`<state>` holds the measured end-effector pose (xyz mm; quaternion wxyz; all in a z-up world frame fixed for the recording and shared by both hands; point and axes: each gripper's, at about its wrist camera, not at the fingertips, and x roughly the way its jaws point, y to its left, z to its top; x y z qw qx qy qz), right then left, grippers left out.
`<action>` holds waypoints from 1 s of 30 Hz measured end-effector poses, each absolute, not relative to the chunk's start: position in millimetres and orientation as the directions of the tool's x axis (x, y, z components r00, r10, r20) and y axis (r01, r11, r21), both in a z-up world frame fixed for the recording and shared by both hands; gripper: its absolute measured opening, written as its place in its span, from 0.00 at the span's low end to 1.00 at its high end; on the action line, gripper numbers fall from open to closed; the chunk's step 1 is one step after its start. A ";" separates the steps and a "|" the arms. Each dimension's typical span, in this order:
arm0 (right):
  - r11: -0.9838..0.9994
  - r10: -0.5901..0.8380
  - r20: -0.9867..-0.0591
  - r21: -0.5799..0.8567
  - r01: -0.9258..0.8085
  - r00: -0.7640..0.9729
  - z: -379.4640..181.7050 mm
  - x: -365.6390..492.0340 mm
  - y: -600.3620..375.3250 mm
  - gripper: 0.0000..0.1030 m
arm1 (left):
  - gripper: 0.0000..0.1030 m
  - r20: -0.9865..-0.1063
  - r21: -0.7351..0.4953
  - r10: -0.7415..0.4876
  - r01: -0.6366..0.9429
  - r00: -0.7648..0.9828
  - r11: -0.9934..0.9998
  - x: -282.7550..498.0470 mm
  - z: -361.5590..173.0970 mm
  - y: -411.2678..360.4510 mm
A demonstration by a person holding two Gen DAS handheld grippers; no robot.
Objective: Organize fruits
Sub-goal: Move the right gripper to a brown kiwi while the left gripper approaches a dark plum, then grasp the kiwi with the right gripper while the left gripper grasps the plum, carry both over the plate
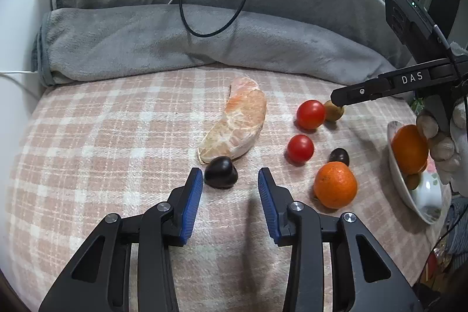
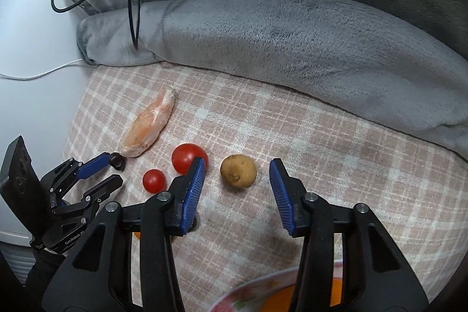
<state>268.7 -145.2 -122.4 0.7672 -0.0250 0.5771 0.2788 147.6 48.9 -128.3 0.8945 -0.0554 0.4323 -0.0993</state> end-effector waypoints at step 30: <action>0.838 0.414 -0.892 0.294 -0.460 0.183 -118.9 263.3 -144.4 0.29 | 0.20 -0.756 -0.149 -0.202 0.136 0.622 0.979 143.1 -125.7 47.5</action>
